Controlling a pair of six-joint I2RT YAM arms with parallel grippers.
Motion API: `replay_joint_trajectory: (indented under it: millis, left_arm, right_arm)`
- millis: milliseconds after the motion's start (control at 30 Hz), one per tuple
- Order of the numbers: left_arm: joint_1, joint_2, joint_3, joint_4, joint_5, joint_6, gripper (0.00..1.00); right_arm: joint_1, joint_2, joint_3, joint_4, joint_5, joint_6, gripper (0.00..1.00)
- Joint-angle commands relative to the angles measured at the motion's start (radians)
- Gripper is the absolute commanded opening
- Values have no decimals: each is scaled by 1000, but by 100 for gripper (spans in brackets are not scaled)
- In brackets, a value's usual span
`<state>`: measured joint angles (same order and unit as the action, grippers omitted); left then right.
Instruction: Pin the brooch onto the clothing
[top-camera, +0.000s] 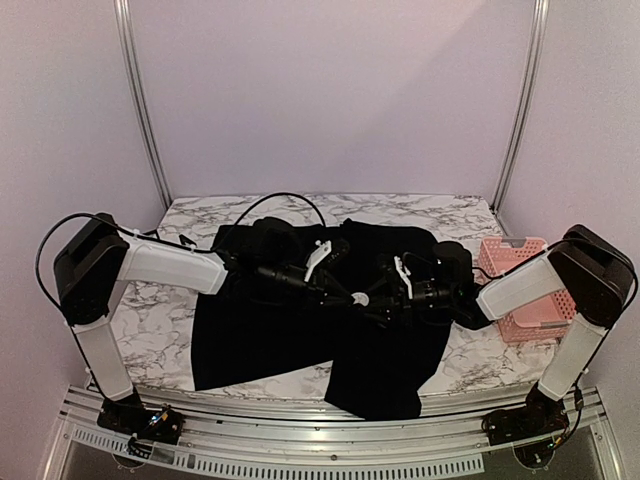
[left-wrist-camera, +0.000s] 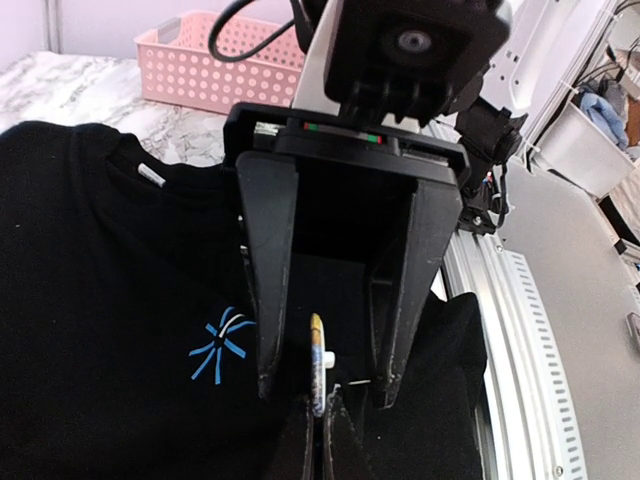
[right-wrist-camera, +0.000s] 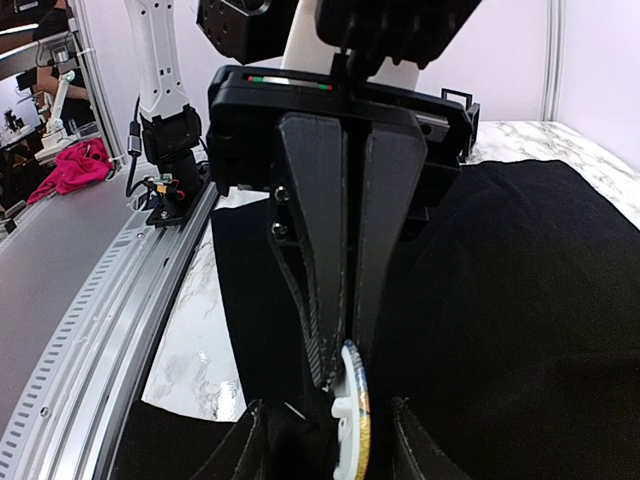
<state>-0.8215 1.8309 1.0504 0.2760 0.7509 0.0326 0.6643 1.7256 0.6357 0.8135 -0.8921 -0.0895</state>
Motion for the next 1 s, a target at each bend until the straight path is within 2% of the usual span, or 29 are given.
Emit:
replay_joint_trajectory:
  millis: [0, 200, 367, 533, 767, 967]
  left_arm:
    - [-4, -13, -13, 54, -2, -6, 0]
    - [-4, -16, -12, 60, -5, -12, 0]
    - [-2, -11, -11, 71, -7, -9, 0]
    - [-5, -1, -4, 76, 0, 7, 0]
    - [-19, -1, -4, 77, -2, 80, 0]
    - [-40, -20, -12, 54, -25, 175, 0]
  right_arm:
    - [-7, 40, 40, 25, 3, 37, 34]
    - [-15, 47, 40, -7, 14, 20, 27]
    - [-17, 42, 34, -31, 12, -7, 28]
    - [-36, 50, 36, 27, -8, 32, 15]
    - [-61, 73, 57, 47, -35, 115, 9]
    - [-76, 84, 76, 35, -34, 148, 7]
